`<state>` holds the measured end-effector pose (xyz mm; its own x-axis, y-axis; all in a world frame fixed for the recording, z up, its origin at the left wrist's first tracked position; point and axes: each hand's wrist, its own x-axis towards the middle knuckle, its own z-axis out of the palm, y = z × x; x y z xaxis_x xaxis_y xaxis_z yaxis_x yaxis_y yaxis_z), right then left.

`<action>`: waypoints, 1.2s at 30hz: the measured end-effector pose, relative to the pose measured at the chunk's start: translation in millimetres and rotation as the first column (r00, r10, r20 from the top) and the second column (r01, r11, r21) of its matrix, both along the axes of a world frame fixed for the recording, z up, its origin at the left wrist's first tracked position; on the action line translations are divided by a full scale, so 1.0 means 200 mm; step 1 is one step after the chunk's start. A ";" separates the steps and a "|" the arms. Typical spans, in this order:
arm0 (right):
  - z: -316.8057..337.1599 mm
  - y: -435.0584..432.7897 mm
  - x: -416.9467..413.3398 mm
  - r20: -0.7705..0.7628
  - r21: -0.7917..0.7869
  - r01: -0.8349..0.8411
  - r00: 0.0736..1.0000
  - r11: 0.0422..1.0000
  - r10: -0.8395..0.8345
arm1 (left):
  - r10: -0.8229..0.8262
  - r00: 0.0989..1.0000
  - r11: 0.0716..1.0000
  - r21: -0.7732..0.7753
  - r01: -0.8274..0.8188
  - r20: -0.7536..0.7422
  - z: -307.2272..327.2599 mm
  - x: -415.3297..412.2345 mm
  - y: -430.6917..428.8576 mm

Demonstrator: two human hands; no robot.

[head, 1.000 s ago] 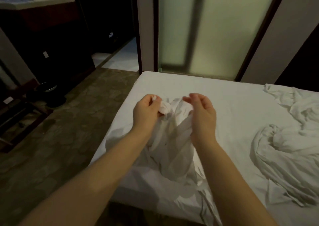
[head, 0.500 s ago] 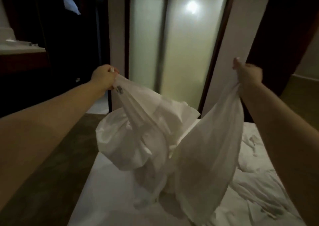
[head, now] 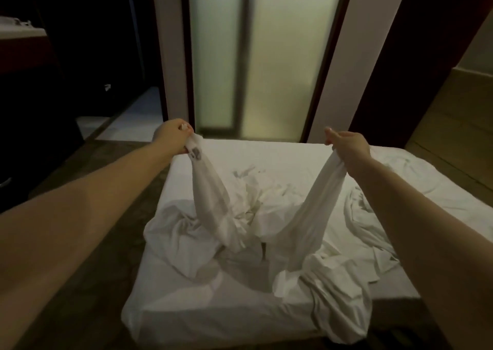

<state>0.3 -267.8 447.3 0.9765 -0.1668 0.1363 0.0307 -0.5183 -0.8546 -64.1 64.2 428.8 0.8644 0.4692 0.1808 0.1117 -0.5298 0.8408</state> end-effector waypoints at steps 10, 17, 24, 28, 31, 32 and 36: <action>-0.28 -0.12 -0.05 -0.002 -0.330 -0.010 1.000 0.944 0.010 | 0.130 0.980 0.986 0.123 -0.112 -0.152 -0.35 -0.25 0.11; -0.47 0.02 -0.15 -0.259 0.105 -0.173 0.946 0.979 0.195 | 0.094 0.954 0.995 0.042 -0.086 -0.284 -0.60 -0.31 -0.05; -0.53 0.10 -0.28 -0.379 0.449 -0.199 0.840 0.871 0.387 | 0.039 0.963 0.993 -0.101 -0.068 -0.266 -0.70 -0.39 -0.18; -0.60 0.13 -0.37 -0.321 0.311 -0.322 0.850 0.894 0.418 | 0.018 0.987 0.998 -0.062 -0.029 -0.161 -0.70 -0.47 -0.24; -0.62 0.13 -0.41 -0.220 0.067 -0.381 0.896 0.922 0.386 | 0.015 0.998 0.997 -0.070 -0.020 -0.058 -0.67 -0.51 -0.26; -0.62 0.13 -0.41 -0.174 -0.047 -0.374 0.916 0.926 0.361 | 0.020 0.999 0.997 -0.077 -0.023 -0.043 -0.66 -0.52 -0.25; -0.58 0.09 -0.40 -0.061 -0.286 -0.316 0.948 0.904 0.312 | 0.063 0.994 0.992 -0.105 -0.072 -0.084 -0.64 -0.52 -0.19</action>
